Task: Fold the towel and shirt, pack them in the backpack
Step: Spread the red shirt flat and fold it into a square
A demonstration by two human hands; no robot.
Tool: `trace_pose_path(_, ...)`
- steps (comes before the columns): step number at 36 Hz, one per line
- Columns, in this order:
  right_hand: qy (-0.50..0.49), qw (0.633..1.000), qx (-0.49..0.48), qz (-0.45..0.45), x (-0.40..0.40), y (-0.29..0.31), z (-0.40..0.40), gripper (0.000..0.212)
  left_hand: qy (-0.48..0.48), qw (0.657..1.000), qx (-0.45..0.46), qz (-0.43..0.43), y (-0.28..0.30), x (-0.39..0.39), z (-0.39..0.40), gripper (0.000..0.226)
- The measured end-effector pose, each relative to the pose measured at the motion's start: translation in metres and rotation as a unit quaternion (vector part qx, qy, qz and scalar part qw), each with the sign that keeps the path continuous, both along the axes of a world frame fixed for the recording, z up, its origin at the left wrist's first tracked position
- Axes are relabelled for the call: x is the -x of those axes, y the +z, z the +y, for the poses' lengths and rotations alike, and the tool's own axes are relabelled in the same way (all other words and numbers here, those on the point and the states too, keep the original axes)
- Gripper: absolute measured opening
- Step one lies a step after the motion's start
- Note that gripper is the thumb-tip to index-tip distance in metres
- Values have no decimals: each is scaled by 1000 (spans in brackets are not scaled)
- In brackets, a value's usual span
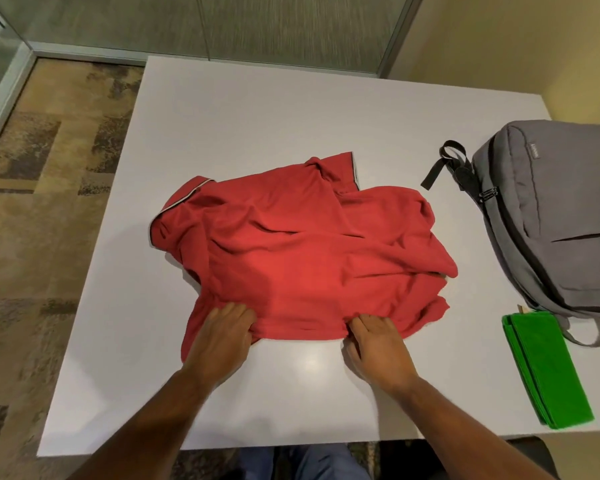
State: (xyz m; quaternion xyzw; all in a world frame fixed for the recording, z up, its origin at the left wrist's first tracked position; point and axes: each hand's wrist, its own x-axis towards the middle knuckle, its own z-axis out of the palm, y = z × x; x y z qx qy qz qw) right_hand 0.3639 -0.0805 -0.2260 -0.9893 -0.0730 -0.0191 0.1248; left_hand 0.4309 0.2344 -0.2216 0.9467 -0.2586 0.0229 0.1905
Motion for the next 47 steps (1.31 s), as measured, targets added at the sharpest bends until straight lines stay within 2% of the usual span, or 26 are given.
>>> trace_pose_path(3,24,999,-25,27,10,2,-3,6,-51,998,-26,11,14,-2,-1,20)
trace_pose_path(6,15,998,-45,36,7,8,-2,4,-16,994,-36,100,12,-6,1,23)
trace_pose_path(8,-10,999,-40,31,-1,12,1,19,1,993,-38,112,9,-10,2,21)
trace_pose_path(11,-44,999,-22,20,-18,19,12,34,20,998,22,56,15,-20,-7,15)
trace_pose_path(14,-64,998,-24,2,-39,24,27,32,123,991,44,-23,21,-37,-14,6)
trace_pose_path(18,-68,997,-44,10,-67,18,49,14,266,963,20,-22,31,-60,-6,39)
trace_pose_path(22,-90,995,-19,48,-92,10,67,38,290,956,-31,22,27,-73,20,56)
trace_pose_path(24,-99,993,-2,60,-102,11,72,42,283,957,-48,33,19,-74,35,47)
trace_pose_path(26,-106,992,-10,73,-111,12,73,37,290,954,-67,29,14,-73,46,35)
trace_pose_path(30,-122,987,-49,89,-129,18,62,28,319,946,-55,6,13,-76,42,31)
trace_pose_path(37,-225,972,-63,37,-150,29,9,21,218,976,11,-21,15,-108,-19,35)
trace_pose_path(41,-295,954,-60,1,-162,34,-33,25,103,992,66,5,14,-140,-62,33)
trace_pose_path(44,-348,935,-65,-7,-174,37,-69,26,16,992,121,44,10,-169,-96,34)
trace_pose_path(47,-394,915,-82,1,-187,38,-101,30,-19,992,123,39,6,-196,-129,30)
